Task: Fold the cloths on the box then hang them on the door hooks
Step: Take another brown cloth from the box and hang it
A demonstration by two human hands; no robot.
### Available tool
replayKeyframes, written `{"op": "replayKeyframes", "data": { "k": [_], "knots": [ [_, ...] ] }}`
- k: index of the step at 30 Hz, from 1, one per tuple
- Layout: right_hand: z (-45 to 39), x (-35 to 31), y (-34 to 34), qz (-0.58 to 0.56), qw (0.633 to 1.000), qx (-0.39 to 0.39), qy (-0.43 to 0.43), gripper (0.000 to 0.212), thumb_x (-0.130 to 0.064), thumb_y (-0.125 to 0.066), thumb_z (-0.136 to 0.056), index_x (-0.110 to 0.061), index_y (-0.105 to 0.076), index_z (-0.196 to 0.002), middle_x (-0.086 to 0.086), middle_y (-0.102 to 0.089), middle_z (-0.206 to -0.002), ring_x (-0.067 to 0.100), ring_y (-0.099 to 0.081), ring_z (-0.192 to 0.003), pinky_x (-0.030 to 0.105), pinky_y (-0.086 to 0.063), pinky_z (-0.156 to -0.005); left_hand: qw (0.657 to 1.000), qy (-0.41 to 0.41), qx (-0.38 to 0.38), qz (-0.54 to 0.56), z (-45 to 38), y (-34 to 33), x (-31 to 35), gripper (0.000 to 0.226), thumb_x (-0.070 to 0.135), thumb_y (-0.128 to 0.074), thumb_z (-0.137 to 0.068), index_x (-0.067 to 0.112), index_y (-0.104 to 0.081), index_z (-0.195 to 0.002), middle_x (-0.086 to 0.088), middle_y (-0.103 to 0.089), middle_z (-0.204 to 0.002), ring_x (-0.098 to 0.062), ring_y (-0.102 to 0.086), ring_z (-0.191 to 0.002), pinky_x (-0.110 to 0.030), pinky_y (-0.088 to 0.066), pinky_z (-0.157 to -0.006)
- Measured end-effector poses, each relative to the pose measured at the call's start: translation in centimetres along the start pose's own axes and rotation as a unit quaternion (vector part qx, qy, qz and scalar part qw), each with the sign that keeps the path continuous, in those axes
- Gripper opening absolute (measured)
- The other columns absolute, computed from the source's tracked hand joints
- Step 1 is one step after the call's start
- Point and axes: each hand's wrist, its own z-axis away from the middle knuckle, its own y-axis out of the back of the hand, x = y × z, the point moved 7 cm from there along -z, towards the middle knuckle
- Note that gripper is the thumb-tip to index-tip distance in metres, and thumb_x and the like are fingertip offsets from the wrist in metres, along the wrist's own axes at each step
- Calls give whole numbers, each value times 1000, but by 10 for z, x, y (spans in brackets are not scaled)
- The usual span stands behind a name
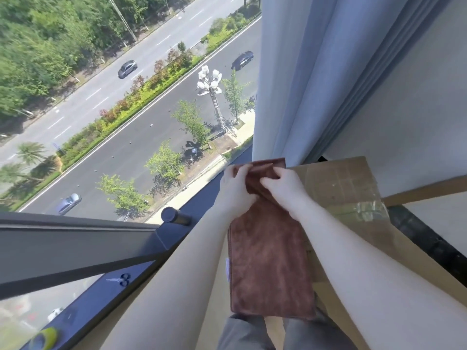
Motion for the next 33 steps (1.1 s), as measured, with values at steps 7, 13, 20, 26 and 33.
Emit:
{"op": "replayKeyframes", "data": {
  "k": [7,13,20,26,33],
  "knots": [
    [21,-5,21,4,1000,0,12,18,-21,-57,-93,-19,-73,-101,-4,-74,-98,16,-67,-93,33,-53,-85,986,-42,15,-160,8,26,7,37,29,-65,-88,29,-61,-125,-1,-35,-160,-28,-25,-150,-52,-16,-123],
    [46,-36,25,-33,998,41,29,19,-21,-53,-95,-23,-68,-107,-5,-70,-103,13,-64,-93,30,-50,-78,985,-13,10,-172,30,56,31,14,26,-57,-87,37,-49,-85,16,-56,-77,-21,-57,-84,-57,-40,-105],
    [86,-53,34,-64,994,78,34,23,-18,-51,-95,-28,-70,-88,-6,-71,-94,18,-65,-92,35,-55,-83,996,-16,-20,-81,67,72,35,17,28,-65,-88,32,-52,-77,7,-60,-80,-18,-59,-77,-29,-40,-60],
    [125,-58,50,-91,989,115,31,22,-17,-52,-92,-23,-72,-88,-1,-71,-88,21,-65,-81,33,-53,-72,995,-34,-8,91,102,86,46,16,25,-74,-81,21,-69,-95,-3,-73,-90,-19,-71,-83,-36,-59,-75],
    [163,-59,67,-110,992,55,14,20,-13,-50,-90,-17,-59,-73,0,-53,-65,18,-49,-58,24,-38,-53,991,-31,-45,126,149,91,78,25,36,-83,-80,22,-74,-99,4,-77,-91,-8,-74,-79,-21,-56,-63]
  ]
}}
